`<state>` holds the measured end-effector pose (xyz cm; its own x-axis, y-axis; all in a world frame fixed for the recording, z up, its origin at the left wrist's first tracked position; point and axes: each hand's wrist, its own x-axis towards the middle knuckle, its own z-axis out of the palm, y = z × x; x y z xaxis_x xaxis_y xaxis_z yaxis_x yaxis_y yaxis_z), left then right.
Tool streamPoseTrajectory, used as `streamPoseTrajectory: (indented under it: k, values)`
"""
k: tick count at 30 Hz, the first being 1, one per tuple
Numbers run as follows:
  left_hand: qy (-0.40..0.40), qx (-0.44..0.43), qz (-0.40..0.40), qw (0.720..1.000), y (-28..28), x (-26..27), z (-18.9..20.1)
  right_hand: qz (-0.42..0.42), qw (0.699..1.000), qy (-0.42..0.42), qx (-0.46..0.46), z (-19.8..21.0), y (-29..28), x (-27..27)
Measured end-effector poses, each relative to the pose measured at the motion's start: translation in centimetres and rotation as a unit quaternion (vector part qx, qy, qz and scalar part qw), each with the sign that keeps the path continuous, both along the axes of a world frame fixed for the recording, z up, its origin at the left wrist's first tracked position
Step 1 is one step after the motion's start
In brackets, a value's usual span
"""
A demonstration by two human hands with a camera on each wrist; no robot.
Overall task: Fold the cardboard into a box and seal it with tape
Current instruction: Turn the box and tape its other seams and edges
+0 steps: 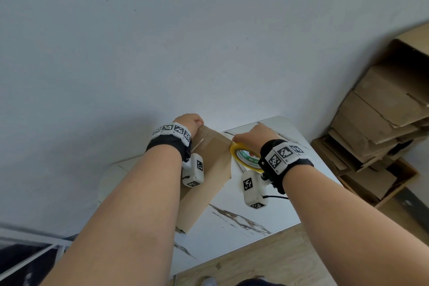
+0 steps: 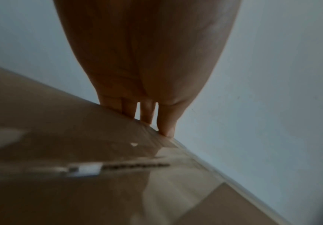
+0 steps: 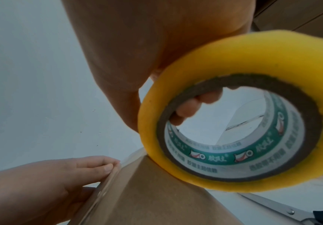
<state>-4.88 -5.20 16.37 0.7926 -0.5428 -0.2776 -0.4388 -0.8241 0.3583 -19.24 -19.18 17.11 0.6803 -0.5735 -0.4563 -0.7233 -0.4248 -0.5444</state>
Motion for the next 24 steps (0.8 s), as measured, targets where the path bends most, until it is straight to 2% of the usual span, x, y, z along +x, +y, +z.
streamPoseTrajectory:
  k: [2,5,7,9,11,17,20,24]
  values:
    - [-0.012,0.009,0.005,1.000,-0.3,-0.5,0.4,0.000,1.000,0.004,0.000,0.2,0.1,0.0]
    - [-0.065,-0.062,-0.005,0.996,-1.1,-1.4,0.9,0.001,1.000,0.011,-0.003,0.2,0.1,0.0]
    - [-0.028,-0.082,-0.036,0.996,-1.7,-2.1,0.9,-0.001,1.000,0.011,-0.004,0.1,0.1,0.1]
    - [0.026,-0.047,-0.074,0.996,-2.0,-2.7,0.6,-0.002,1.000,0.013,0.000,-0.1,0.0,0.1]
    - [0.044,-0.039,-0.080,0.995,-1.8,-2.9,0.3,0.000,1.000,0.015,0.004,0.0,0.0,0.1]
    - [0.064,-0.036,-0.082,0.994,-1.6,-3.0,0.1,0.015,0.999,0.016,0.036,0.3,-0.5,-0.3]
    - [0.067,-0.035,-0.080,0.994,-1.6,-3.1,0.1,-0.013,0.996,-0.006,0.083,-0.1,-0.8,-0.2]
    - [0.059,-0.034,-0.084,0.994,-1.5,-3.0,-0.1,-0.013,0.997,0.024,0.067,-1.4,-0.6,-0.2]
